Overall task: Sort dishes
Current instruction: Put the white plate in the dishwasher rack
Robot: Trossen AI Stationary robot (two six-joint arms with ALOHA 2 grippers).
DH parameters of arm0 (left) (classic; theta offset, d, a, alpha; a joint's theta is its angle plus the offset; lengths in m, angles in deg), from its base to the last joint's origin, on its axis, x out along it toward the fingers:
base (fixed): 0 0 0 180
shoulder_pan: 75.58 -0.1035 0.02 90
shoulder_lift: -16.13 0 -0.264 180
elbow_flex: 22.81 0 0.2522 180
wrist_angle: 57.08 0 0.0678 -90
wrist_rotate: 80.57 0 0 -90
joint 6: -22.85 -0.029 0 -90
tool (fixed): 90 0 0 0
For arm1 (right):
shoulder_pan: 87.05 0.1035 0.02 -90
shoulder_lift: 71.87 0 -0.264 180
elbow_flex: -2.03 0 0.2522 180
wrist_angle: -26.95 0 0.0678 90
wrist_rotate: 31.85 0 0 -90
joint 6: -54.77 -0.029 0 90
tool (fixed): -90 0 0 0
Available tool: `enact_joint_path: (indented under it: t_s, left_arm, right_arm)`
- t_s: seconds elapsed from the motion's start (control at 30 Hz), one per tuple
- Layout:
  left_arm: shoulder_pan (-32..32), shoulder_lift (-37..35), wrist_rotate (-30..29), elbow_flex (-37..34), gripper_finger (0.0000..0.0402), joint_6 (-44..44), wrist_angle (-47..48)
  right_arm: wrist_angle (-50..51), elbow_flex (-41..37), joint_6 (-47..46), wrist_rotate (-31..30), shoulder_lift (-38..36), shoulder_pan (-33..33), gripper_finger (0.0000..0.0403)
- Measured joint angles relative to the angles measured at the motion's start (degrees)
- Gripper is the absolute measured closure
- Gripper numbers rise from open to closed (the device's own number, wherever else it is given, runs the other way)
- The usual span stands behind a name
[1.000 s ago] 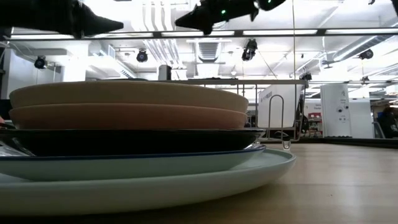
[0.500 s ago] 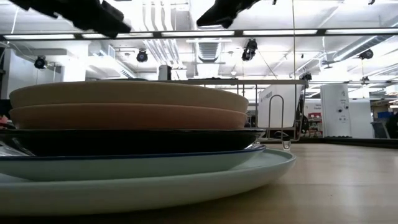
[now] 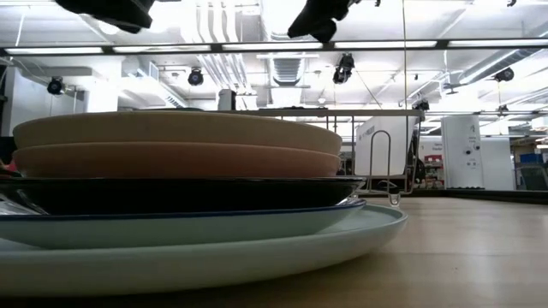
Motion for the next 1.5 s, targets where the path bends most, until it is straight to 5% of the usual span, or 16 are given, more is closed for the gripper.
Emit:
enact_joint_path:
  t_s: [0.33,0.77,1.0,1.5]
  left_arm:
    - [11.1,7.2,-2.4,-0.5,0.0401,15.1,0.7]
    - [16.0,18.2,-5.4,-0.3,0.0401,27.7,-2.5]
    - [17.3,23.1,-7.8,-0.3,0.0401,31.2,-2.9]
    - [17.3,25.1,-10.7,-0.3,0.0401,31.5,-2.8]
  right_arm:
    - [2.6,-7.5,-11.7,0.1,0.0,8.8,0.0374]
    - [-3.6,-15.4,-34.4,-2.4,0.8,19.8,0.0373]
    - [-8.3,-19.3,-41.6,-9.2,0.9,22.0,0.0331]
    - [-27.2,-30.8,-51.9,-10.8,0.9,24.4,0.0243]
